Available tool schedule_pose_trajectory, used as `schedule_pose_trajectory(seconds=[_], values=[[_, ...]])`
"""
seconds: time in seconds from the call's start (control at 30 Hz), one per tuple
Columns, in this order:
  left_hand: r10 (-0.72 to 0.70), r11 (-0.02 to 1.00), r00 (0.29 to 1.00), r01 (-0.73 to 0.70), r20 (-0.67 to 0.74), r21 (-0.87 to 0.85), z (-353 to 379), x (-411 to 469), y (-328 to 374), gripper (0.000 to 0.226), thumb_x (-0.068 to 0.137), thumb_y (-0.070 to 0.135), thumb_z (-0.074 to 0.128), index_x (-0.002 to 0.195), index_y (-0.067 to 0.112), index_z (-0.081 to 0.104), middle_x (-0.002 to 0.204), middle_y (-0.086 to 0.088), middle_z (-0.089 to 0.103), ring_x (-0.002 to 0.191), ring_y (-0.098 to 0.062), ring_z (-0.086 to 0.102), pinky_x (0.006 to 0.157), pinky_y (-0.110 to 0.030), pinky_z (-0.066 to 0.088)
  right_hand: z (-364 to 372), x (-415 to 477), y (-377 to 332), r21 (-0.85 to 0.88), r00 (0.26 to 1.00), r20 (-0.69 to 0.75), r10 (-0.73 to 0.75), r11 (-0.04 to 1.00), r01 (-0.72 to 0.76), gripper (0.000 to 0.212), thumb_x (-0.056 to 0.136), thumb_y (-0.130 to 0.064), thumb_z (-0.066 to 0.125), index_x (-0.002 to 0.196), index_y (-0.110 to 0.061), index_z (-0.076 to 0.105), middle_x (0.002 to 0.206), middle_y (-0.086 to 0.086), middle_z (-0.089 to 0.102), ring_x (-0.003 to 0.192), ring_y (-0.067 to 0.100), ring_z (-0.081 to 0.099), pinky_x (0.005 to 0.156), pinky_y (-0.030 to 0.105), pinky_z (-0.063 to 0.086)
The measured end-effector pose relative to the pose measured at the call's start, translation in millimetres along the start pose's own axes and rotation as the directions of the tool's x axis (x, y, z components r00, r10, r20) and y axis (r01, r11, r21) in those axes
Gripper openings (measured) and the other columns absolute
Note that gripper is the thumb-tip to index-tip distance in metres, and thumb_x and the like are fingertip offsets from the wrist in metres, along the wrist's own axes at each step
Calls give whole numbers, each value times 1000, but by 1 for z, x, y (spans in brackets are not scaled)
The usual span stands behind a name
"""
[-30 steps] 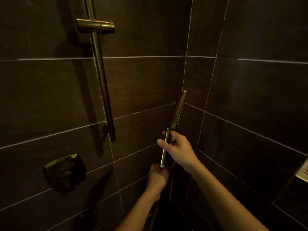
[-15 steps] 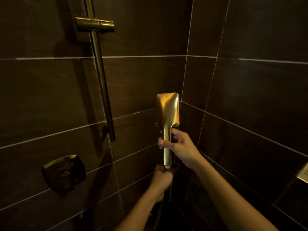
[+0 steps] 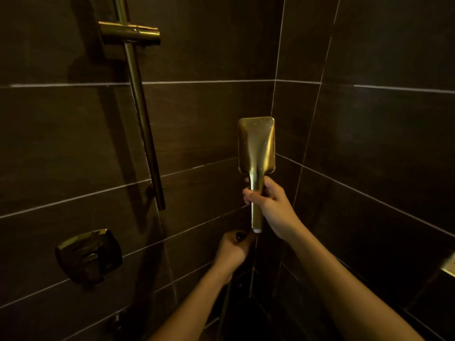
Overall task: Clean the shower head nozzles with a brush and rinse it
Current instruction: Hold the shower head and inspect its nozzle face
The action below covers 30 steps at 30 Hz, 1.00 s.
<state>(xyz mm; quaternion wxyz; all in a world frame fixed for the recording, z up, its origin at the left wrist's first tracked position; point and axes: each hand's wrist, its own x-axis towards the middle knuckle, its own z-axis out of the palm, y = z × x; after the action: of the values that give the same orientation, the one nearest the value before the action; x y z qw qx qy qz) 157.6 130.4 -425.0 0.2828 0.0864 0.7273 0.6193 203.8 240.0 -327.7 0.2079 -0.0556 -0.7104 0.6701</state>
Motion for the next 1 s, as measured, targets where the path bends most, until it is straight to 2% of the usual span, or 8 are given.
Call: schedule_pose_trajectory(seconds=[0.1, 0.33, 0.43, 0.53, 0.63, 0.73, 0.83, 1.0], values=[[20, 998, 999, -17, -42, 58, 9, 6, 2, 22, 95, 42, 67, 81, 25, 63, 70, 4, 60, 60, -10, 53, 60, -27, 40, -15, 8, 10, -48, 994, -107, -24, 999, 19, 28, 91, -23, 73, 113, -8, 64, 89, 2, 65, 82, 12, 65, 83, 35, 55], [-15, 987, 1000, 15, 0, 162, 34, 23, 3, 25, 99, 41, 60, 80, 25, 61, 65, 7, 56, 57, -7, 52, 57, -25, 41, -54, 23, 40, -270, 960, -272, -67, 963, -10, 17, 92, -33, 71, 96, -18, 65, 76, 11, 67, 64, 15, 62, 59, 31, 50], [-12, 966, 999, 4, 31, 259, 45, 27, 2, 19, 99, 44, 57, 104, 27, 65, 92, 5, 66, 82, -10, 63, 80, -33, 54, -68, 27, 51, -307, 975, -221, -24, 950, -46, 17, 100, -35, 60, 103, -19, 61, 75, 1, 61, 59, 5, 56, 54, 25, 46], [-42, 943, 996, 12, 82, 334, 49, 36, 0, 34, 101, 47, 48, 129, 29, 54, 123, -1, 63, 114, -20, 62, 105, -43, 49, -79, 30, 57, -299, 980, -201, -17, 953, -45, 17, 105, -31, 50, 107, -18, 59, 74, -2, 57, 51, -1, 50, 45, 16, 42], [-21, 939, 992, -22, 121, 342, 51, 42, 0, 14, 106, 45, 41, 107, 33, 49, 95, 6, 56, 88, -9, 55, 88, -33, 44, -92, 32, 63, -342, 979, -189, -70, 940, 1, 17, 104, -33, 50, 110, -18, 56, 78, -2, 61, 51, -1, 54, 45, 16, 44], [41, 918, 987, -98, 154, 385, 50, 48, 1, 21, 107, 45, 37, 116, 29, 47, 95, 4, 57, 83, -6, 56, 71, -23, 43, -109, 38, 67, -331, 976, -199, -85, 943, 15, 20, 103, -34, 52, 118, -21, 51, 90, 0, 70, 67, 0, 65, 54, 16, 51], [114, 896, 980, -171, 160, 409, 45, 53, 9, 20, 105, 45, 42, 110, 31, 54, 102, 2, 62, 92, -11, 66, 78, -25, 52, -122, 45, 71, -346, 981, -167, -104, 937, 40, 22, 104, -38, 50, 120, -26, 56, 99, -2, 70, 79, 6, 67, 63, 21, 53], [294, 765, 941, -338, 169, 549, 32, 53, 40, 16, 103, 41, 51, 105, 27, 60, 105, -1, 71, 93, -11, 72, 79, -28, 58, -130, 59, 75, -306, 978, -133, -159, 945, 113, 17, 101, -33, 59, 91, -24, 67, 71, -3, 57, 56, 7, 49, 52, 24, 36]])
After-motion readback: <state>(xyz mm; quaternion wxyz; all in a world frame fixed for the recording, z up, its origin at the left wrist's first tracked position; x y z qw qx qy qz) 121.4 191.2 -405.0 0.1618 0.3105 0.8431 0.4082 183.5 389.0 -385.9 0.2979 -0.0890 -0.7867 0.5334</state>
